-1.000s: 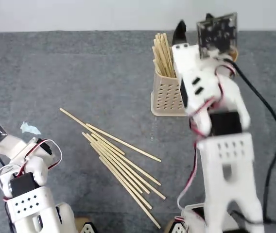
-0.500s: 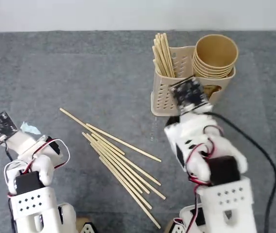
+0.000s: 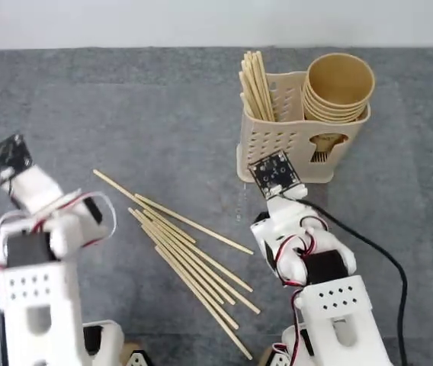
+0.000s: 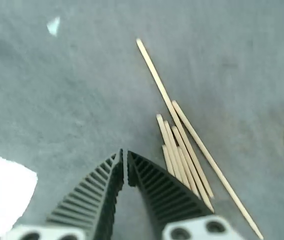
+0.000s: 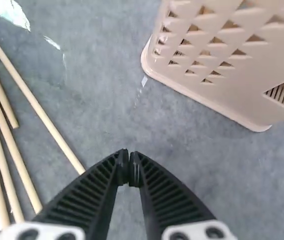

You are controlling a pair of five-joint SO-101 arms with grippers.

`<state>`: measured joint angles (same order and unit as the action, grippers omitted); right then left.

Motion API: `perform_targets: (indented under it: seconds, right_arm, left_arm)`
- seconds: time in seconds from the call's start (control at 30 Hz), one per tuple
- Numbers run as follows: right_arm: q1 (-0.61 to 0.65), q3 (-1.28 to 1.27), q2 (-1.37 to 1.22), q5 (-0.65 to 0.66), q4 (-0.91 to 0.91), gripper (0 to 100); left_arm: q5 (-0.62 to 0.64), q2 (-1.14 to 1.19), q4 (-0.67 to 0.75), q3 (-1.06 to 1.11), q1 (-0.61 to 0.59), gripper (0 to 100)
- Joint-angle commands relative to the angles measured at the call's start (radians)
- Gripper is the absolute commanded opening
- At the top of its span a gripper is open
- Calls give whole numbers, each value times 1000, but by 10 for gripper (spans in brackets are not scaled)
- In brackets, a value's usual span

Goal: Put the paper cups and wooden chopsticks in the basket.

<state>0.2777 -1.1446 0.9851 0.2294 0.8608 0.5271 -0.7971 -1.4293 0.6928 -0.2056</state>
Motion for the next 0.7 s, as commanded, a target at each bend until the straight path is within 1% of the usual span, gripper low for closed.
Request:
perform_targets:
  seconds: [0.0, 0.2, 0.37, 0.47, 0.6, 0.67]
  right_arm:
    - [2, 0, 19, 9, -38, 17]
    - [1, 0, 19, 9, -36, 18]
    - [1, 0, 19, 9, -36, 19]
    - [1, 0, 19, 9, -36, 19]
    - [1, 0, 18, 9, -35, 19]
    - [1, 0, 18, 9, -35, 19]
  left_arm:
    - [75, 180, -20, -120, 51, 13]
    - [130, 423, -15, -157, 121, 14]
    - [222, 589, 100, -156, 180, 16]
    - [226, 669, 172, -156, 210, 16]
    - [229, 738, 235, -157, 236, 19]
    - [245, 764, 252, -157, 236, 57]
